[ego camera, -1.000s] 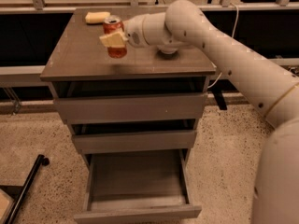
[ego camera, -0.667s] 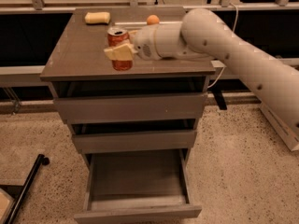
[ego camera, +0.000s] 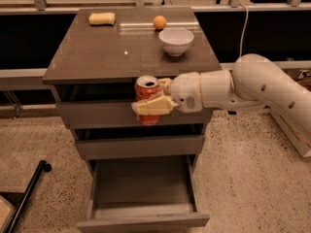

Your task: Place coke can into bottom drawer

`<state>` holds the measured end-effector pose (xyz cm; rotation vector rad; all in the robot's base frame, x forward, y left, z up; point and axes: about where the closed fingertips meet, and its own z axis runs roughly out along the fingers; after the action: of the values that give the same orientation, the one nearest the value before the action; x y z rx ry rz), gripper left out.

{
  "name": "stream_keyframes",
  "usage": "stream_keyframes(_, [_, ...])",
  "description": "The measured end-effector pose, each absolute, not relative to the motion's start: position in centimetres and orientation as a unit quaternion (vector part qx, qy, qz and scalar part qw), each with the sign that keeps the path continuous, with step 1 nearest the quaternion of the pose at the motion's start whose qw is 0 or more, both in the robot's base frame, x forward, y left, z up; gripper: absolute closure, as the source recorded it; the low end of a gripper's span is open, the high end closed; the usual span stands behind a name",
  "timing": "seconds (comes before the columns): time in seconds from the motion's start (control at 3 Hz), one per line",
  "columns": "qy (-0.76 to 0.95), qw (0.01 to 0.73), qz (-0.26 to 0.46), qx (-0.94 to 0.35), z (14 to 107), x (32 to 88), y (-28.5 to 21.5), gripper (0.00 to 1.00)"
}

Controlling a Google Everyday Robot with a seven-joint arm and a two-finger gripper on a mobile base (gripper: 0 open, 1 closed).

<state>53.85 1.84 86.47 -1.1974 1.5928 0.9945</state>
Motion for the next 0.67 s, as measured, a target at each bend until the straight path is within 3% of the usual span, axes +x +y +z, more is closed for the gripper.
stream_keyframes(0.67, [0.633,0.419,0.409,-0.506,84.7,53.5,2.9,1.00])
